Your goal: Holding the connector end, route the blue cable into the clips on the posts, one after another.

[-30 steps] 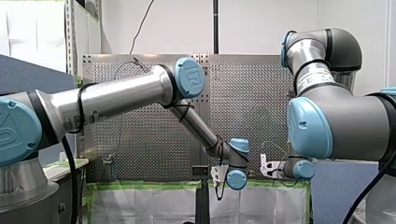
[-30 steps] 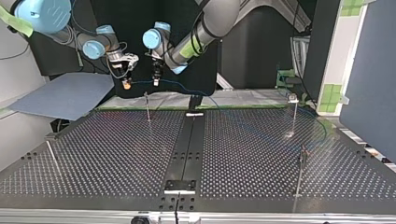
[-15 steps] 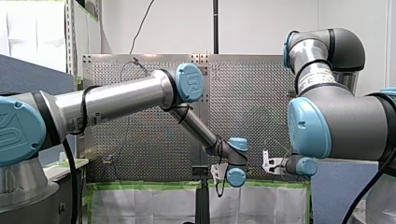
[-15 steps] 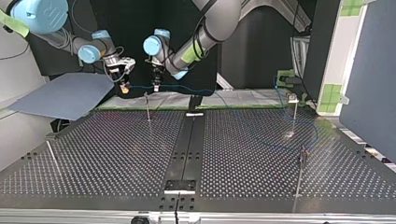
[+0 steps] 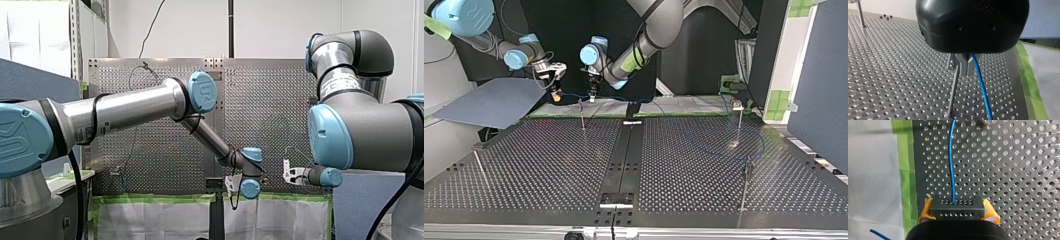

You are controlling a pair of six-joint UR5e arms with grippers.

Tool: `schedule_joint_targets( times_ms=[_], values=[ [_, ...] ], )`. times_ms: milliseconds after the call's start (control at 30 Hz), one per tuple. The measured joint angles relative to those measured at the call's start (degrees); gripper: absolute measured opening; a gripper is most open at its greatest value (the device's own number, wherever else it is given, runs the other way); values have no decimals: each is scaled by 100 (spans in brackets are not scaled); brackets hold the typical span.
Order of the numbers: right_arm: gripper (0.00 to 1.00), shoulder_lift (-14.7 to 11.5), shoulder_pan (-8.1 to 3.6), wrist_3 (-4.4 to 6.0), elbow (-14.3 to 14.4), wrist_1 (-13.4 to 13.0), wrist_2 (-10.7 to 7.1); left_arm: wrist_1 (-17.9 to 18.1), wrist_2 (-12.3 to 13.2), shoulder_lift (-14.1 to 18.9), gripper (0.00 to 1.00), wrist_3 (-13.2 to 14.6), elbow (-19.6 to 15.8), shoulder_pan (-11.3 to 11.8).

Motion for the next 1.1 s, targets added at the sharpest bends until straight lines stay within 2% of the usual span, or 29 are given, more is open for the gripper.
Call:
schedule_joint_targets(
  times_ms=[167, 300, 667, 867, 1100],
  values=[
    [0, 0, -37, 21, -3, -3, 4, -105, 55, -61, 0, -38, 114, 27],
    [0, 0, -53, 79, -23, -14, -1, -113, 119, -74, 0, -74, 131, 76],
    [0, 0, -62, 196, -91, -34, -138, -302, 283, -301, 0, -224, 484, 166],
    [0, 5, -58, 276, -147, -64, -139, -290, 363, -313, 0, -323, 548, 239],
    [0, 18, -58, 345, -323, 49, -72, -281, 518, -315, 0, -332, 579, 330]
  ],
)
